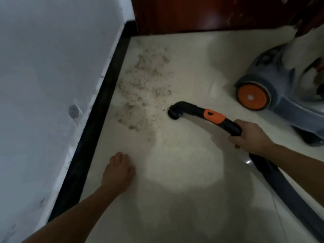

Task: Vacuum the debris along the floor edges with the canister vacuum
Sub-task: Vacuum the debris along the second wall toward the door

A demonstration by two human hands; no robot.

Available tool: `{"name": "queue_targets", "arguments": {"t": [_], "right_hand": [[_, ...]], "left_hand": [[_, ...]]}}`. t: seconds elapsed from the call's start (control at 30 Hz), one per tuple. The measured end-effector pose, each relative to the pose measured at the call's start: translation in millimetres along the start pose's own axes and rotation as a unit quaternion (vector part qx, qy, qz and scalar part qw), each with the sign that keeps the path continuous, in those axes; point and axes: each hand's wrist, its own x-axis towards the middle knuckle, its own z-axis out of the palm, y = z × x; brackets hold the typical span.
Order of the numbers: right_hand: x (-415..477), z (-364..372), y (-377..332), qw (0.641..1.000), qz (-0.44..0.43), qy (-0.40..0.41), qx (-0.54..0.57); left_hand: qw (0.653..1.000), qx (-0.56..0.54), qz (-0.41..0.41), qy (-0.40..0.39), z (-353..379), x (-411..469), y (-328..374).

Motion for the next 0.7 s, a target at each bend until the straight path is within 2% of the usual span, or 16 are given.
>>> {"name": "queue_targets", "arguments": {"t": [0.07,0.13,0.23,0.33,0.43,0.6,0.7], "right_hand": [[-2.9,-8.6,9.2,1.0,0.019,0.023,0.008],[-22.1,-22.3,16.7,0.997,0.059,0.047,0.018],[-72.5,-22.2,24.8,0.995,0.091,0.035,0.013],[-115.3,-2.9,33.4,0.997,0.081,-0.013,0.017],[-130.9,7.9,37.5,0.997,0.065,-0.014,0.026],[-153.5,25.4,14.7,0.997,0.009,-0.069,-0.037],[-130.1,32.2,4.4,0.998,0.062,0.011,-0.027]], "left_hand": [[0.999,0.014,0.0,0.034,3.6,5.3,1.0],[0.999,0.043,-0.014,0.011,-0.7,6.7,4.0],[0.998,0.054,-0.033,-0.018,-0.6,-2.3,5.7],[0.999,0.031,-0.038,0.024,12.4,-7.2,10.2],[0.996,-0.015,-0.037,0.085,30.9,-6.8,9.9],[0.993,-0.031,-0.039,0.108,36.9,-9.6,9.0],[0.992,-0.037,-0.039,0.118,40.1,-6.7,8.9]]}}
